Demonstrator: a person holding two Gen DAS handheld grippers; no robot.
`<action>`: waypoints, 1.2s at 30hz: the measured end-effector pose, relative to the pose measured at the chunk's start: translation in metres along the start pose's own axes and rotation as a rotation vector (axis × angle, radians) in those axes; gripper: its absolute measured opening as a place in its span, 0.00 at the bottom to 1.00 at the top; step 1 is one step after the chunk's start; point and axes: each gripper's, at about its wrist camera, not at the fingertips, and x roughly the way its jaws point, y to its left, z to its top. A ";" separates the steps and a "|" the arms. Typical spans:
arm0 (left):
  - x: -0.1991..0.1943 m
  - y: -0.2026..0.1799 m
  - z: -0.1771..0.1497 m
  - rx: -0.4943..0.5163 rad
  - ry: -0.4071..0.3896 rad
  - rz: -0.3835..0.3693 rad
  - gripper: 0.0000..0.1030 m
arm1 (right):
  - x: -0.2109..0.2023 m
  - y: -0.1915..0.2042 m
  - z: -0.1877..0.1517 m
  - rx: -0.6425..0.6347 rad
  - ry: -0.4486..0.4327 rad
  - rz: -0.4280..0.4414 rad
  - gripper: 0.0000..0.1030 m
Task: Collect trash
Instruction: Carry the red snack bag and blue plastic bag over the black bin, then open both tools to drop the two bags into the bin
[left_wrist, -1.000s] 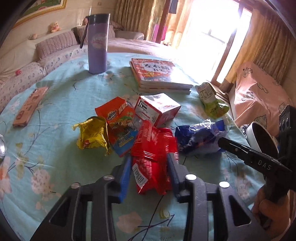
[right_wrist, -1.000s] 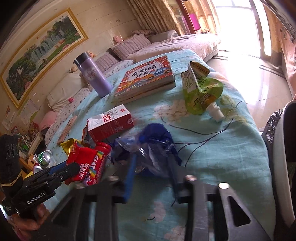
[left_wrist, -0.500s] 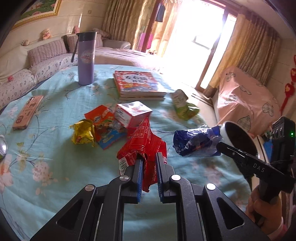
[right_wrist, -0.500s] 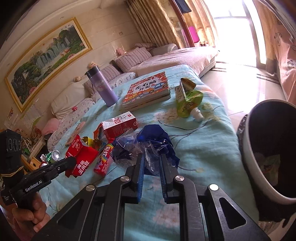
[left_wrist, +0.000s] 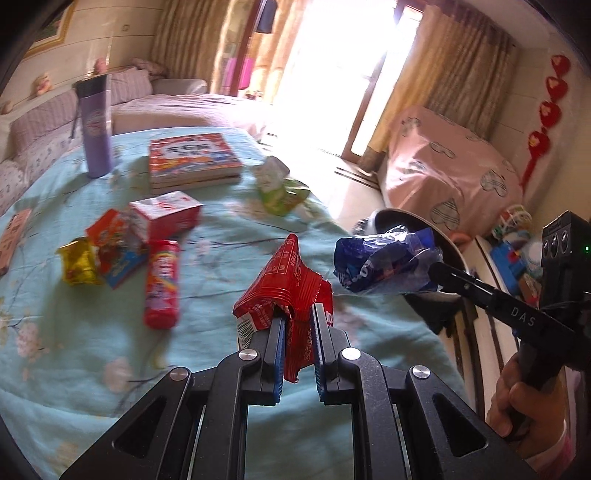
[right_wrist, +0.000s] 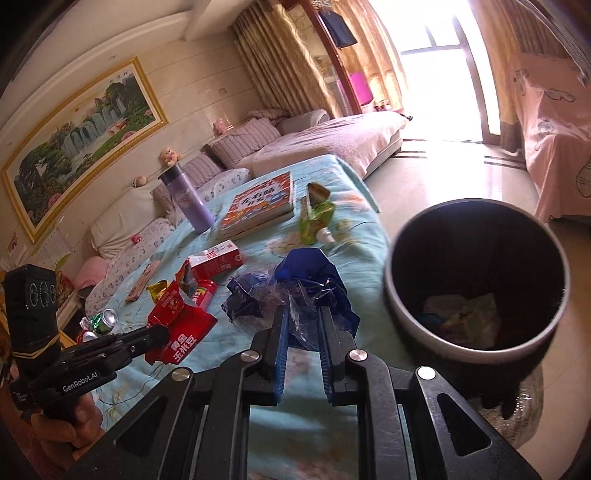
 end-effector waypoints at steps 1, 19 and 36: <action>0.003 -0.005 0.002 0.006 0.004 -0.010 0.11 | -0.004 -0.004 -0.001 0.004 -0.006 -0.008 0.15; 0.056 -0.069 0.023 0.105 0.045 -0.078 0.11 | -0.041 -0.072 0.000 0.101 -0.078 -0.124 0.15; 0.105 -0.117 0.053 0.179 0.072 -0.118 0.11 | -0.053 -0.117 0.012 0.115 -0.092 -0.240 0.15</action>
